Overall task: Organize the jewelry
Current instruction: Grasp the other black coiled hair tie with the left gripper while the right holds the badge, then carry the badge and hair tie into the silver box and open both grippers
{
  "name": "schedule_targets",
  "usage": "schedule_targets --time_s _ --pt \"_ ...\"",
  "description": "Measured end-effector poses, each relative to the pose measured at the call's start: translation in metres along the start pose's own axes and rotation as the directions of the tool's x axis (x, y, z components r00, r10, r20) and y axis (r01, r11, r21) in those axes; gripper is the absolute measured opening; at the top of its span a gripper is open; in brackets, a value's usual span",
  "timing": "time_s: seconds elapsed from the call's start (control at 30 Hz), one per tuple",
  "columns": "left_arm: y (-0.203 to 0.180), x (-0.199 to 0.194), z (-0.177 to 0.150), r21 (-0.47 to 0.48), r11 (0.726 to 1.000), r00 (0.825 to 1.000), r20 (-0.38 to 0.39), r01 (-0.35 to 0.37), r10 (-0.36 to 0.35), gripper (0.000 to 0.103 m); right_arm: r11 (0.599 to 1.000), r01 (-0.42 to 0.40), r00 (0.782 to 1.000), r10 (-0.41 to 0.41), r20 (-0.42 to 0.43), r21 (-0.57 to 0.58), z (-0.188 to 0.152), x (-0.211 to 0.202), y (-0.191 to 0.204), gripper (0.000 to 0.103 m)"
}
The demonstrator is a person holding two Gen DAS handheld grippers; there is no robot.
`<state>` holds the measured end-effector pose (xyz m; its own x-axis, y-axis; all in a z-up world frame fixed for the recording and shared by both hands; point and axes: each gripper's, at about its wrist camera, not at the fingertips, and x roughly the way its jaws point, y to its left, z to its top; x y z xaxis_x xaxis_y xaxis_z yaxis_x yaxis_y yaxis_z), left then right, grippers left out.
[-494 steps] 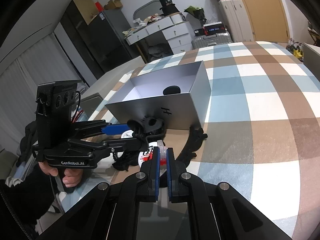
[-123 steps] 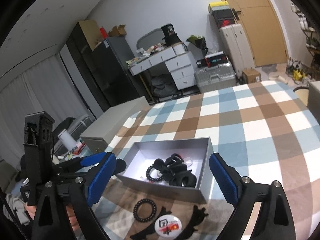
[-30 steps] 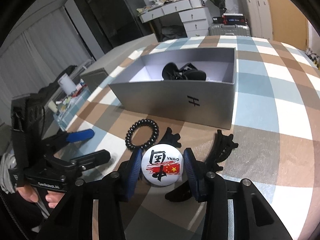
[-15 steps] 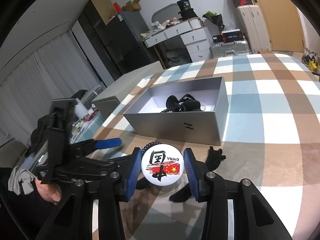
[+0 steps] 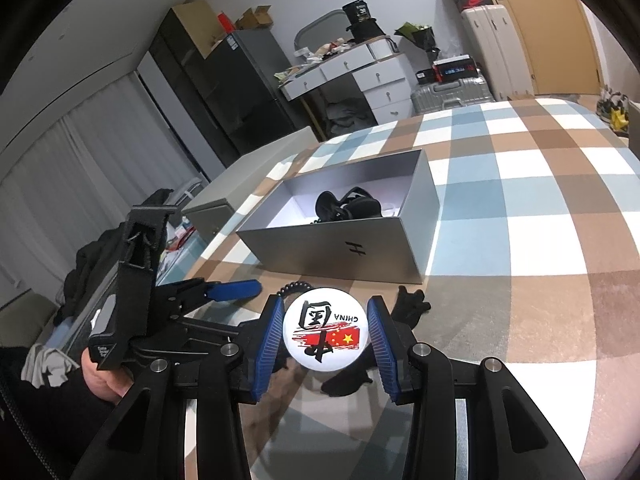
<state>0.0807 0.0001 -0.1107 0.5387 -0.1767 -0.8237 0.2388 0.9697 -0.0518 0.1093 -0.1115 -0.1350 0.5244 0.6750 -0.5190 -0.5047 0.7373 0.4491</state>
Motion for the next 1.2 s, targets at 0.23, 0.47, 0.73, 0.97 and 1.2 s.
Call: schedule_targets --time_s 0.23,0.47,0.73,0.97,1.2 --pt "-0.006 -0.001 0.003 0.05 0.999 1.0 -0.003 -0.01 0.01 0.042 1.0 0.003 1.0 -0.003 0.007 -0.001 -0.001 -0.002 0.003 0.042" --pt "0.002 -0.013 -0.001 -0.001 1.0 1.0 0.026 -0.008 0.008 0.042 1.0 0.007 1.0 -0.007 0.013 -0.006 0.002 -0.004 0.004 0.042" --pt "0.013 -0.048 0.0 -0.106 0.991 0.994 0.089 0.077 -0.068 0.041 0.999 -0.02 0.998 0.022 0.063 -0.032 0.008 -0.009 0.01 0.042" --pt "0.026 -0.063 0.02 -0.142 0.987 0.981 0.183 0.082 -0.055 0.041 0.999 -0.039 0.995 0.04 0.086 -0.023 0.028 -0.007 0.01 0.042" --pt "0.034 -0.056 0.038 -0.159 0.98 0.974 0.211 0.119 -0.084 0.041 0.996 -0.024 0.994 0.033 0.104 -0.085 0.055 0.001 0.021 0.042"
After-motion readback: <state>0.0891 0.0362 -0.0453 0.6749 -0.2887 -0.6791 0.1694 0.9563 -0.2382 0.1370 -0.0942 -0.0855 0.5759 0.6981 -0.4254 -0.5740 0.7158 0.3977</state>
